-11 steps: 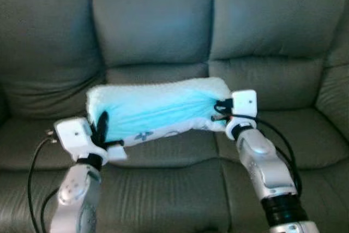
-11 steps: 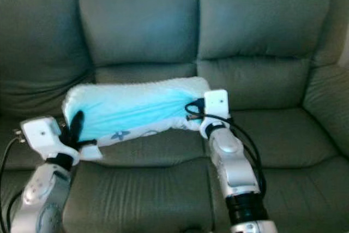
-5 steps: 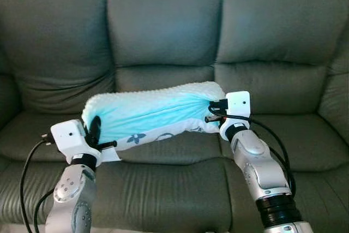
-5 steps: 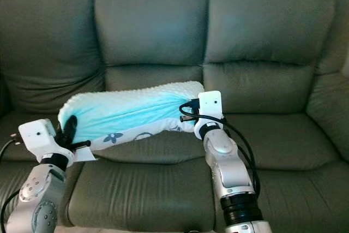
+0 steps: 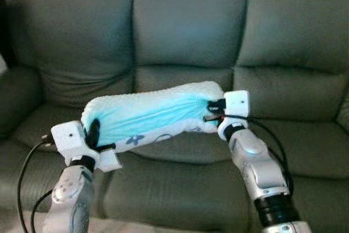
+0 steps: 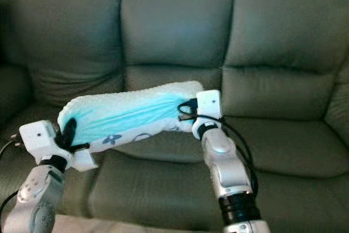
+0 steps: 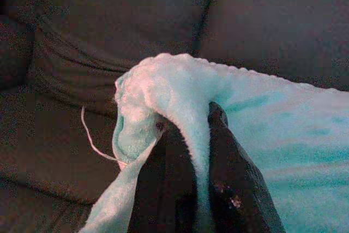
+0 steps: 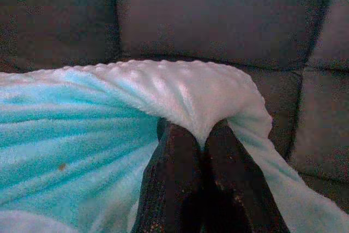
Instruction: Move the pillow to the sofa
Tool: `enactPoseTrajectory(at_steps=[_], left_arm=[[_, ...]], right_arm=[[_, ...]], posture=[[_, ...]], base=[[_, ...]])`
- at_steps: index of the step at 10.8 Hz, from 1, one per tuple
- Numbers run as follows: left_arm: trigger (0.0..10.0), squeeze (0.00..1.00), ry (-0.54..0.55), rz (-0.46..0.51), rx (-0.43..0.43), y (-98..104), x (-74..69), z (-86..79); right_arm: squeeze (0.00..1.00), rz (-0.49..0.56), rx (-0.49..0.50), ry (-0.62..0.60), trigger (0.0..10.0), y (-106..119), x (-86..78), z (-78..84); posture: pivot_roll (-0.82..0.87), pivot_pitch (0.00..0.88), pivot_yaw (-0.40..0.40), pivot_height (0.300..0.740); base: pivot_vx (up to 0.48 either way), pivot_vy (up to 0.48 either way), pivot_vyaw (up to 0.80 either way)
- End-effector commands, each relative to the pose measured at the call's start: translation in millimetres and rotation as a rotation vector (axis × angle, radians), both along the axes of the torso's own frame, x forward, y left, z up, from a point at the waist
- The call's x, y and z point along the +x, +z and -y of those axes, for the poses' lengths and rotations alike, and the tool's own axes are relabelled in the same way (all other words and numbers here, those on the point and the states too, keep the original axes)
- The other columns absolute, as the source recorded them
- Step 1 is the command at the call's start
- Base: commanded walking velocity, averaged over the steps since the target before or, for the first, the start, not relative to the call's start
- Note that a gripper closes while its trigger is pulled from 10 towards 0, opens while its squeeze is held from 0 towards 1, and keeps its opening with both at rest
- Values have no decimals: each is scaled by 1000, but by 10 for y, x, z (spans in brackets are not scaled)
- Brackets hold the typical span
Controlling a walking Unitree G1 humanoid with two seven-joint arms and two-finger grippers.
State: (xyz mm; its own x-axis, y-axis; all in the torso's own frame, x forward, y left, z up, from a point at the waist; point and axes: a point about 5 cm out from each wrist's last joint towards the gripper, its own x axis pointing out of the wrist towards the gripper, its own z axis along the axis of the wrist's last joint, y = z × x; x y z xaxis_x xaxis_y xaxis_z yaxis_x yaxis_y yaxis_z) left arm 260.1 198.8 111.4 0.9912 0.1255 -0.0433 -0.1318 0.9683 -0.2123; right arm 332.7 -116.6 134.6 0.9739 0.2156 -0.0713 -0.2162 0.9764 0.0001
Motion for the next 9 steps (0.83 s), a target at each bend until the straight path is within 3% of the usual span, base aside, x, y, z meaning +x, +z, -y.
enactPoseTrajectory(at_steps=[1,9], left_arm=[[10000,0,11,25,25,40,-16,-31],[10000,0,-52,48,25,15,-8,119]], right_arm=[[0,12,-14,-73,10000,28,19,180],[0,16,-18,-98,10000,23,17,194]], posture=[[-200,87,44,740],[-200,89,49,740]], base=[[0,0,0],[0,0,0]])
